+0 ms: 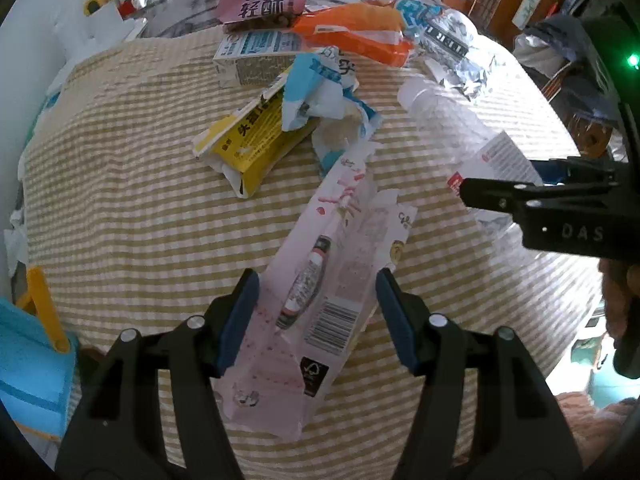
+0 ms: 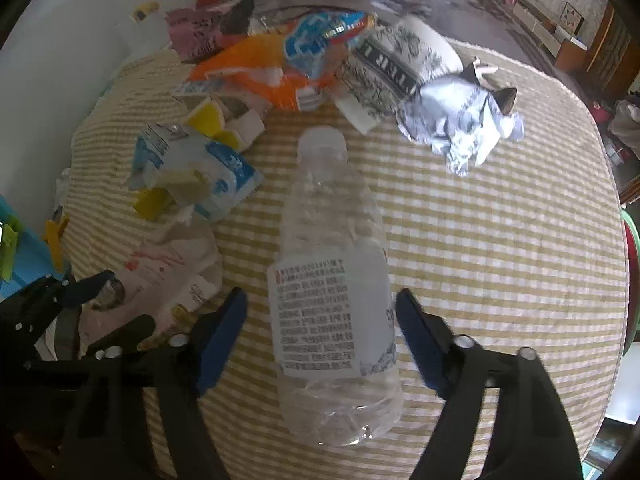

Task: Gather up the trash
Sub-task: 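Grasp the pink paper strip with the left gripper while the right gripper grasps the plastic bottle, then carry the pink strip and plastic bottle toward the red bin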

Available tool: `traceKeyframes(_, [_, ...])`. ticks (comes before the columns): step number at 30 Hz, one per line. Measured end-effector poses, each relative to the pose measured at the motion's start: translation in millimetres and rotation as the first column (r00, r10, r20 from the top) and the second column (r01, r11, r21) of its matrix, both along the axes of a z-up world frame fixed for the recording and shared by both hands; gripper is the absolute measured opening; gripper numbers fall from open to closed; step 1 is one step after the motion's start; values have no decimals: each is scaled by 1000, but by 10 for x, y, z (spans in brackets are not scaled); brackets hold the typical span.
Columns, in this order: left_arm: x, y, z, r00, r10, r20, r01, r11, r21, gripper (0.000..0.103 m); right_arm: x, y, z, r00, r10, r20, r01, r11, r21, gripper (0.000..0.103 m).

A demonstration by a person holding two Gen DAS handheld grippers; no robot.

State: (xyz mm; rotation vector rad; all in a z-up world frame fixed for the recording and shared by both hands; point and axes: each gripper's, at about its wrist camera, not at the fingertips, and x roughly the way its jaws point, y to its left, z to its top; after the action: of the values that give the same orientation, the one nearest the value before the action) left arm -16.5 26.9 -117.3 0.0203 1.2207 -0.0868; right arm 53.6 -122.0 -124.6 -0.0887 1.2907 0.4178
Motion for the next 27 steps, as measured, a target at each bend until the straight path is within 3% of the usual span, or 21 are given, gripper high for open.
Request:
traceKeyframes(1, [10,0,-3,1000,0,5,0,1000,1,56,-6,-8,-4,1000,-1,3,1,1000,1,54])
traceKeyframes(3, [45,16,-4,1000,12,12,-12,1000,18,47,-24,-39,21,1000,-15,11,14,999,29,54])
traceKeyframes(5, [92,62,-10,999,35,10,-35,999,28,30,-45,-115,81,999,-34,21,32,997,63,54])
traceKeyframes(14, [156,112,113,997,74,23,-71,993,-91,16,-202,-457,366,993,-105,51,96,982,161,53])
traceKeyframes(27, [374,-283,502,990,48,129,-25,984,-175,14,-193,-822,596,983,-154,101,135,976,173,53])
